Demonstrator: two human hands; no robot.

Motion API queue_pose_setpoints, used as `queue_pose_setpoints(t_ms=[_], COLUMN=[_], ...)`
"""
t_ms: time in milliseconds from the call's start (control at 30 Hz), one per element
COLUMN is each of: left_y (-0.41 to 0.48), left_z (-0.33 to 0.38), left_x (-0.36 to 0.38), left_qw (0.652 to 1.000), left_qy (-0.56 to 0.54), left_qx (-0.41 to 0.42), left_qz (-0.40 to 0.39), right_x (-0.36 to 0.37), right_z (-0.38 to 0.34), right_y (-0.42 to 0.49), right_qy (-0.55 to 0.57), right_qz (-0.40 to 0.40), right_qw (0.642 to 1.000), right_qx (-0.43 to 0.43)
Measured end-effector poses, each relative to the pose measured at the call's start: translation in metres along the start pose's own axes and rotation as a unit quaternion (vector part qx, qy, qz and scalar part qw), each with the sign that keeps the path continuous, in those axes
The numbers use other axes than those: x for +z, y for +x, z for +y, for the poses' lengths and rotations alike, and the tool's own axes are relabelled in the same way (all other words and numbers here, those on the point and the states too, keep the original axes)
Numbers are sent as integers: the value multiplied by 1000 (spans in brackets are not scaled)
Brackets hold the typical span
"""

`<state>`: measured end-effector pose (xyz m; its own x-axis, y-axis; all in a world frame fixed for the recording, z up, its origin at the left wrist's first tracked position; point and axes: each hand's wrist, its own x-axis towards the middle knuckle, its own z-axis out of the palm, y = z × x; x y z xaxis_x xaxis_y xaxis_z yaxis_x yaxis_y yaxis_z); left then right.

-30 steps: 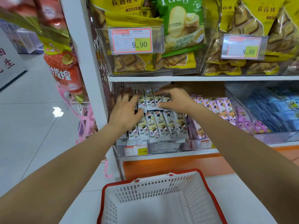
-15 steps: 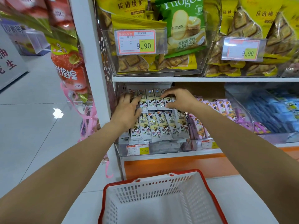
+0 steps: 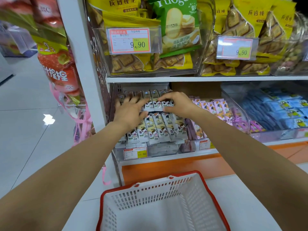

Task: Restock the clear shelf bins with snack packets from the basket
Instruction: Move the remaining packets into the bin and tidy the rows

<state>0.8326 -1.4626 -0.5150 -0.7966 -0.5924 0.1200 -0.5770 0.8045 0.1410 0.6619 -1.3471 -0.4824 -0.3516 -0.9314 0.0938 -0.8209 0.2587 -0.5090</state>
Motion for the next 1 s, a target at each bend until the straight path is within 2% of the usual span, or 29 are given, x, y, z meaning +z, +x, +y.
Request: queue_pose_setpoints(t_ms=[100, 200, 333, 500, 767, 900, 1000], left_y=[-12, -37, -64, -69, -65, -74, -87], left_z=[1, 6, 17, 34, 36, 32, 19], left_x=[2, 5, 13, 23, 30, 26, 25], left_qw=[999, 992, 986, 990, 992, 993, 993], left_qy=[-20, -32, 6, 28, 27, 26, 48], left_qx=[20, 93, 161, 135, 125, 116, 84], left_qz=[43, 83, 44, -8, -14, 21, 60], right_x=[-4, -7, -7, 5, 4, 5, 10], right_z=[-4, -5, -1, 17, 20, 13, 2], right_y=[-12, -34, -77, -103, -96, -98, -96], right_qy=[-3, -25, -37, -51, -71, -80, -145], right_qz=[21, 7, -9, -8, -8, 9, -2], right_qw=[999, 997, 996, 995, 993, 990, 978], right_qx=[-35, -73, -87, -81, -94, -120, -149])
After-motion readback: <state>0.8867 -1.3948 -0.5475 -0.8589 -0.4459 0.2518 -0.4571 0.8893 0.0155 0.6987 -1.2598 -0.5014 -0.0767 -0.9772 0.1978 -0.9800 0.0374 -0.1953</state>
